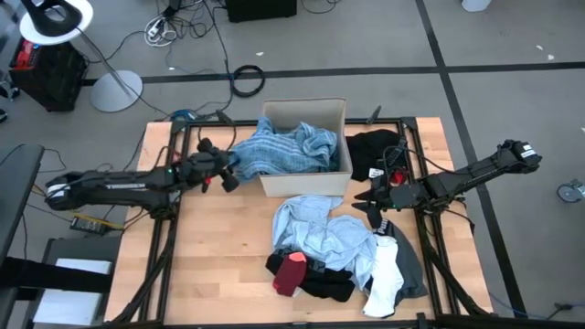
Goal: Sort clothes
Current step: Put the blue towel into the white laundry bin
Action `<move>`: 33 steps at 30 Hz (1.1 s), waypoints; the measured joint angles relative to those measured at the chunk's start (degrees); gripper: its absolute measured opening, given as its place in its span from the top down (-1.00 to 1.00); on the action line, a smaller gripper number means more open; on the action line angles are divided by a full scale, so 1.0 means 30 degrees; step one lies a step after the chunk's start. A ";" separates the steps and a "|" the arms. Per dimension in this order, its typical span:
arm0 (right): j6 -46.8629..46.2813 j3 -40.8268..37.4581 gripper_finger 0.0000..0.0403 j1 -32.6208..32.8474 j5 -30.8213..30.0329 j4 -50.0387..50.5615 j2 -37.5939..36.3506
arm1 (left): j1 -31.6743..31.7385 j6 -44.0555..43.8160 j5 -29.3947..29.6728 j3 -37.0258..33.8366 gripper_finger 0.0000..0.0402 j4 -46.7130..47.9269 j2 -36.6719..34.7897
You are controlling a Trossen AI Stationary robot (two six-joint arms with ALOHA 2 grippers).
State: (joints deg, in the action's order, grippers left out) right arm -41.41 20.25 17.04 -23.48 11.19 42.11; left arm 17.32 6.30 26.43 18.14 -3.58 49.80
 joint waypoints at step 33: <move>0.0020 0.0000 0.17 0.0000 -0.0328 -0.0024 0.0000 | -0.0561 0.1298 -0.2847 1.4532 1.00 0.0461 0.6402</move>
State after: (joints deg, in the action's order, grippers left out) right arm -41.35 20.25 17.04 -24.47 11.12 42.11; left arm 15.64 10.19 17.88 61.74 -2.20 69.01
